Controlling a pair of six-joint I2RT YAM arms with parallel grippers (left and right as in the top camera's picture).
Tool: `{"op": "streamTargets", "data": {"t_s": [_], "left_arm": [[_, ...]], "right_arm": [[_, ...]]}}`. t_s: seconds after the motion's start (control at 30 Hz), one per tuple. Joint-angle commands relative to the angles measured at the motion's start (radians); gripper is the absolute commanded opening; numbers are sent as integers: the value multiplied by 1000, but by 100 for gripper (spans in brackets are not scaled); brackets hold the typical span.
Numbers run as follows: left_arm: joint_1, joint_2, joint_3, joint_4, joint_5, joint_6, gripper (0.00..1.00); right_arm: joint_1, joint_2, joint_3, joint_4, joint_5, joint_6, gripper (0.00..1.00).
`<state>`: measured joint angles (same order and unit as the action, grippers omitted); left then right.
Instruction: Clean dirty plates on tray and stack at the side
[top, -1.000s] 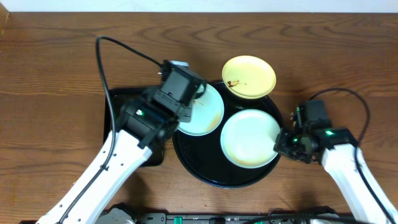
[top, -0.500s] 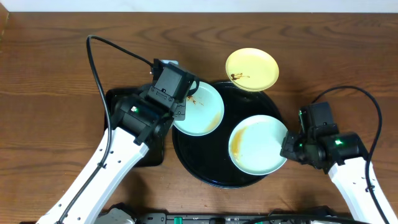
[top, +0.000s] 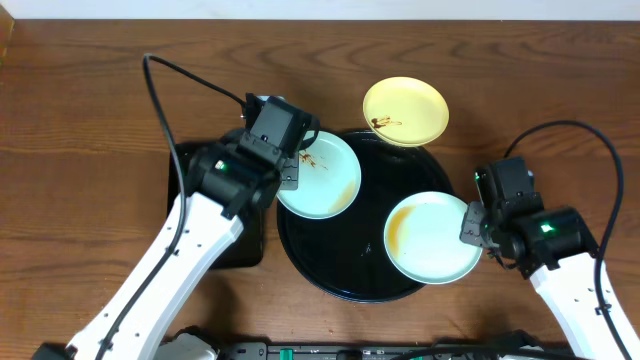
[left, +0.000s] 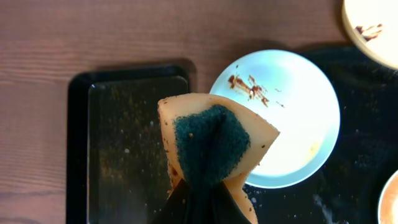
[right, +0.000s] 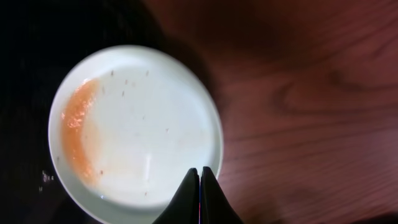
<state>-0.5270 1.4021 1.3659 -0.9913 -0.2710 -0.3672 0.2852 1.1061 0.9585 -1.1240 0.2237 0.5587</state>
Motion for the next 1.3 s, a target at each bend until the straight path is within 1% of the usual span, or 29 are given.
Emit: {"op": "streamTargets", "data": {"t_s": [0.0, 0.07, 0.13, 0.17, 0.23, 0.3, 0.33, 0.47, 0.57, 0.63, 0.8, 0.87, 1.03, 1.27], "left_arm": [[24, 33, 14, -4, 27, -12, 7], [34, 36, 14, -4, 28, -12, 8], [44, 34, 14, -5, 27, -12, 7], [55, 34, 14, -16, 27, -11, 8], [63, 34, 14, -27, 27, -11, 7], [67, 34, 14, -36, 28, -11, 7], [67, 34, 14, -36, 28, -11, 8], [67, 34, 14, -35, 27, -7, 7], [67, 34, 14, -35, 27, 8, 8], [67, 34, 14, -34, 27, 8, 7], [67, 34, 14, -33, 27, 8, 7], [67, 34, 14, -33, 28, 11, 8], [67, 34, 14, -33, 27, 11, 7], [67, 34, 14, -33, 27, 12, 7]], "right_arm": [[29, 0, 62, -7, 107, -7, 2], [40, 0, 88, -15, 105, -14, 1], [43, 0, 98, -25, 47, -13, 1], [40, 2, 86, -29, -53, 29, 31], [41, 5, 63, -43, -111, 112, 37], [40, 5, 39, -73, -113, 201, 64], [41, 5, 27, -86, -119, 230, 67], [41, 5, -32, -132, -192, 281, 69], [42, 5, -84, -150, -216, 333, 65], [42, 5, -124, -143, -214, 371, 64], [42, 5, -205, -82, -226, 468, 65], [42, 5, -243, -29, -245, 492, 67], [42, 5, -328, 90, -267, 550, 65], [42, 5, -385, 176, -261, 635, 67]]}}
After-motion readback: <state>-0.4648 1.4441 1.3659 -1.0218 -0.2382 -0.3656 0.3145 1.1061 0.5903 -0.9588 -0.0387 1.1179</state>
